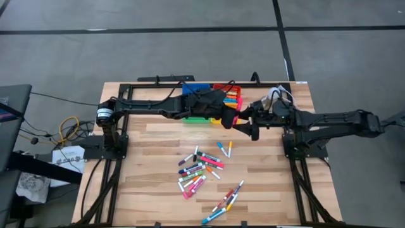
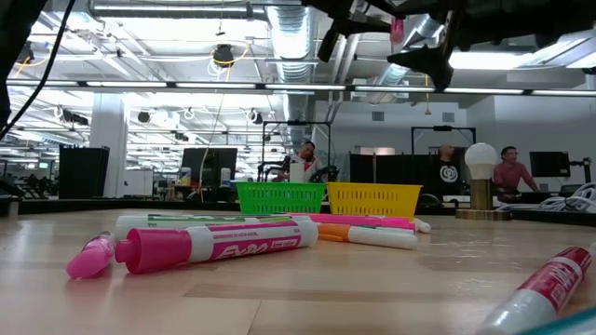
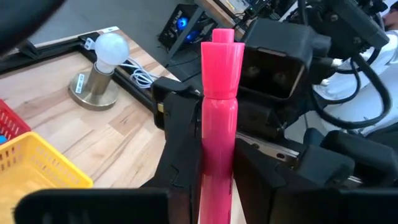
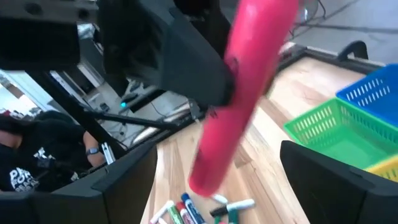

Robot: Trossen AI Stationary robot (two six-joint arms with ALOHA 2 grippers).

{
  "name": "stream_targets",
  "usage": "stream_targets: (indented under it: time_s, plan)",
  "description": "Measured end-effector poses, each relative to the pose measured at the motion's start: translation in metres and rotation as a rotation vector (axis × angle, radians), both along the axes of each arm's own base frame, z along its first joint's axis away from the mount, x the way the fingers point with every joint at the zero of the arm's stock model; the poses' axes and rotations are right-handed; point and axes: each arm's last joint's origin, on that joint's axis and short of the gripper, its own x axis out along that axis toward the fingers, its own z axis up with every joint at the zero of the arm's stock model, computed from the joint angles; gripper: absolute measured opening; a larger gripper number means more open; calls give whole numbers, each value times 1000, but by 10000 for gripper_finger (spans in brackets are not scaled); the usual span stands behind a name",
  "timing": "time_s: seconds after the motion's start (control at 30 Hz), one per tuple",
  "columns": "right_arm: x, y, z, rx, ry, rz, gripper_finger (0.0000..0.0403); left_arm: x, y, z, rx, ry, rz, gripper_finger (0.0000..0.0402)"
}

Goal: Pick & Place Markers
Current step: Put the pink marker in the red bin

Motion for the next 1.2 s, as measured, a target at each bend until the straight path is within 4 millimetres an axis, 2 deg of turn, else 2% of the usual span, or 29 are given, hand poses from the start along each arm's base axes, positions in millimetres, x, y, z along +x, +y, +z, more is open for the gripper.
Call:
stream_targets:
  time_s: [0.27, 0.5, 0.63, 0.87, 0.93, 1.2]
  plan:
    - [2, -1, 5, -8, -55, -12, 309, 0, -3, 0, 0, 0, -6, 76]
    - [1, -2, 5, 31, -53, -61, 262, 0, -3, 0, 0, 0, -5, 76]
    - [1, -2, 4, 45, -53, -79, 211, 0, -3, 0, 0, 0, -5, 76]
    - [1, -2, 4, 47, -52, -66, 76, 0, -2, 0, 4, 3, -6, 76]
    - [1, -2, 4, 47, -52, -61, 49, 0, -2, 0, 9, 3, -2, 79]
    - [1, -2, 4, 38, -52, -67, 49, 0, -2, 0, -2, -1, -1, 120]
